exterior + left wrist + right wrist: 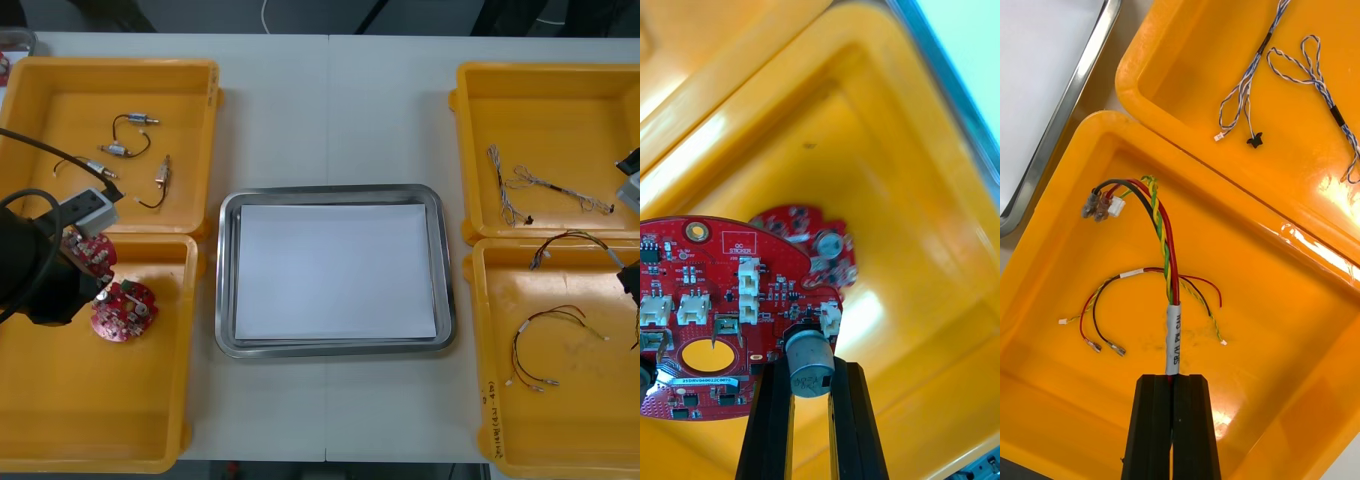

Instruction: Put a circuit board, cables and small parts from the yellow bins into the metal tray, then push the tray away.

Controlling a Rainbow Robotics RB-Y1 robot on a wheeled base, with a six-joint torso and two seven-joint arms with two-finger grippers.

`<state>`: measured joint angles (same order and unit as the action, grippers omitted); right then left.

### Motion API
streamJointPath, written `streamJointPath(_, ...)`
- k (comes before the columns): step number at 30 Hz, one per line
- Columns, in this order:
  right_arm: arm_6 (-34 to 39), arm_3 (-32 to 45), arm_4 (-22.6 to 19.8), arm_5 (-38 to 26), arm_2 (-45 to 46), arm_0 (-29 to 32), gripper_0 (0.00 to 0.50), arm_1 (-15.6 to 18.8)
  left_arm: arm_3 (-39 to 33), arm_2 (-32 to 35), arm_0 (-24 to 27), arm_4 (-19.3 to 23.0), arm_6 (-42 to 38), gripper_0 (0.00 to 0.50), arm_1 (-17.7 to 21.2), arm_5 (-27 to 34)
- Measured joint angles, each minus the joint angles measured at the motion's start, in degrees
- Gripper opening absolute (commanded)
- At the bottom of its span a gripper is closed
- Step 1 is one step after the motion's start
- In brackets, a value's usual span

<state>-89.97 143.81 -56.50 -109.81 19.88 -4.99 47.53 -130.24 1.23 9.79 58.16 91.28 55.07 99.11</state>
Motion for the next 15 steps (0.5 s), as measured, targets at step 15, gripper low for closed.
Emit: streamJointPath(15, 0.0, 0.0, 0.0, 0.0, 0.0, 0.0, 0.000, 0.0, 0.0, -16.9, 16.3, -2.1, -21.6, 0.000, -5.0, 2.4)
